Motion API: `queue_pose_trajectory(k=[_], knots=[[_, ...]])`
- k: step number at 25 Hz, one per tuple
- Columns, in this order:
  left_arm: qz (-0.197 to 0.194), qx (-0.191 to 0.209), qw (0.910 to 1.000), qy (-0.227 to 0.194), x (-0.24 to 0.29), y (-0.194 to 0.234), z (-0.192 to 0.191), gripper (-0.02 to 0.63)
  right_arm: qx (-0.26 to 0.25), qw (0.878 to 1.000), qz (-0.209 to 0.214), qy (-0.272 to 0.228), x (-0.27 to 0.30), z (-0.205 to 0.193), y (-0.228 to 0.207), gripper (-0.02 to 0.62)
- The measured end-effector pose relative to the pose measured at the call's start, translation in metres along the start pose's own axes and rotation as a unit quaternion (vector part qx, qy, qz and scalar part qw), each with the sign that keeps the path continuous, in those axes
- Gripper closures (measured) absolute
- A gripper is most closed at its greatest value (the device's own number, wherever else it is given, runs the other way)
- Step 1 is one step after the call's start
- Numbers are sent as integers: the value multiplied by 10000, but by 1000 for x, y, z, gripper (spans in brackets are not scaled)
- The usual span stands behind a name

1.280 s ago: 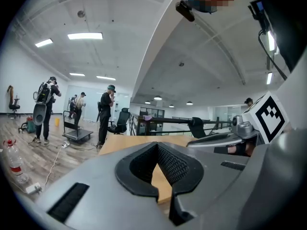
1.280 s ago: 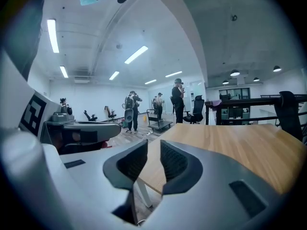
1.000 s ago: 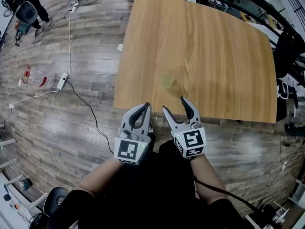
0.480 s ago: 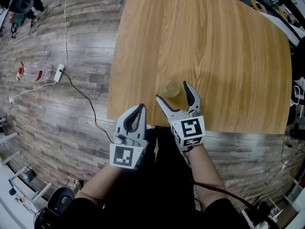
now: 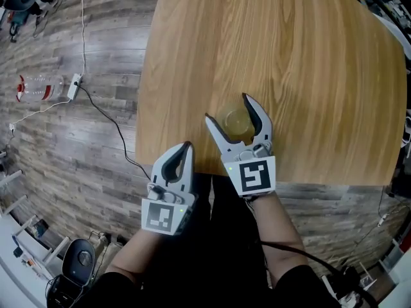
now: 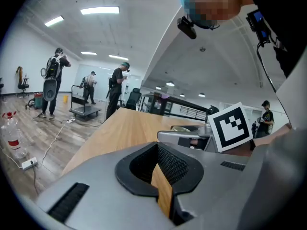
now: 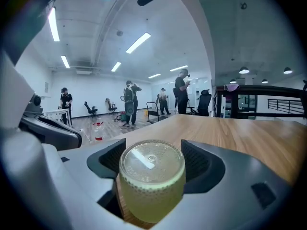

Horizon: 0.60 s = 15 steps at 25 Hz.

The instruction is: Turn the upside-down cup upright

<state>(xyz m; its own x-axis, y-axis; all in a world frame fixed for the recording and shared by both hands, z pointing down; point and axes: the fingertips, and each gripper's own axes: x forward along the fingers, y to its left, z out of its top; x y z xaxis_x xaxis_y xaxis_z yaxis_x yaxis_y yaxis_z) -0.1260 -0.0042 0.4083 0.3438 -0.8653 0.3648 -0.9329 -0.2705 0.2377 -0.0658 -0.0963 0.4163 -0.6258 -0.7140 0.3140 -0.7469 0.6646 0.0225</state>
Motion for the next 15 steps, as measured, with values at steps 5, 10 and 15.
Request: queue_pose_trajectory(k=[5, 10, 15], knots=[[-217, 34, 9998, -7, 16, 4, -11, 598, 215, 9997, -89, -52, -4, 1, -7, 259], [-1151, 376, 9926, 43, 28, -24, -12, 421, 800, 9957, 13, -472, -26, 23, -29, 261], [-1607, 1772, 9710, -27, 49, -57, -8, 306, 1548, 9841, 295, -825, -52, 56, -54, 262]])
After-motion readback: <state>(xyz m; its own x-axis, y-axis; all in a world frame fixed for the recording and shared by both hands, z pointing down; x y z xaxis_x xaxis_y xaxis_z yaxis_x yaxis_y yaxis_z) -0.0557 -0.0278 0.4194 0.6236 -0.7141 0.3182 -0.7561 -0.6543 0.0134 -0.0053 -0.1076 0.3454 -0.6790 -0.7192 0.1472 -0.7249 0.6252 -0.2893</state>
